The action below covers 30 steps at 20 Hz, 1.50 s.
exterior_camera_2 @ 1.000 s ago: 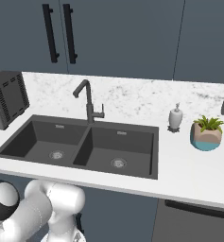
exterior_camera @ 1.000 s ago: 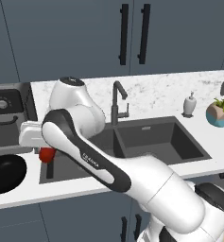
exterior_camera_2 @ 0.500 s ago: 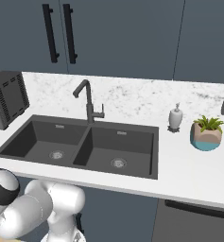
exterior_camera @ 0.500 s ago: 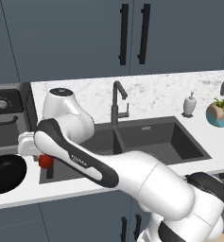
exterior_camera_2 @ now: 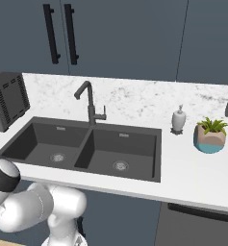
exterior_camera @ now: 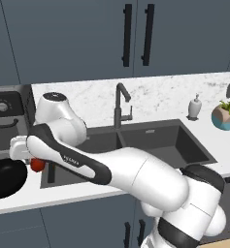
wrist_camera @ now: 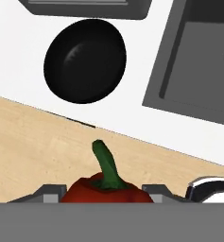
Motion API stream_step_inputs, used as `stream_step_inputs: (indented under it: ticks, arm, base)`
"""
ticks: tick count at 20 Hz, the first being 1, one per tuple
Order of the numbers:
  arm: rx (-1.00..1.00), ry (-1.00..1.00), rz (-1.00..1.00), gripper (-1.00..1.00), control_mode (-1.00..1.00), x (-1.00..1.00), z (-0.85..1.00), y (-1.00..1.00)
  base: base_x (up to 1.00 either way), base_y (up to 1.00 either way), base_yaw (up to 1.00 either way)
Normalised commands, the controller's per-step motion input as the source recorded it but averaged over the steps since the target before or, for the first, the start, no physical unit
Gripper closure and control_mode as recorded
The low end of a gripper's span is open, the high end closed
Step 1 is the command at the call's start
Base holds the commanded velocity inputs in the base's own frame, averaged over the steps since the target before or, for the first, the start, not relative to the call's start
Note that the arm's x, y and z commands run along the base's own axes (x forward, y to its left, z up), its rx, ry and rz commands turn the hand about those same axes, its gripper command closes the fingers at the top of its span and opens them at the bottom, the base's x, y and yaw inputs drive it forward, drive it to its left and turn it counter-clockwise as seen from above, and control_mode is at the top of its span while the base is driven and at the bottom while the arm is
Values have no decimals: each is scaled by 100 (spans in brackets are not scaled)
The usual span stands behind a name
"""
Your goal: Pick the bell pepper from the sink and place it in the bowl. Then pick the bowl and place it in the microwave. Then close the microwave door and press the start button.
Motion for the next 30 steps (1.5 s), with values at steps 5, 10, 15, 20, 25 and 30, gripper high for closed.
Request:
stream_step_inputs:
  ticks: [5,10,15,20,25,30]
  arm:
    - [0,0,0,100,-100,33,-5,48]
    - [0,0,0,100,-100,37,-21,47]
    - [0,-5,0,100,-100,38,-27,38]
    - [0,-1,0,100,-100,33,-17,21]
    - [0,0,0,100,-100,27,-16,19]
    - [0,0,0,100,-100,20,-30,8]
  base:
    - [0,0,0]
    - [0,0,0]
    - [0,0,0]
    - [0,0,0]
    - [0,0,0]
    - [0,0,0]
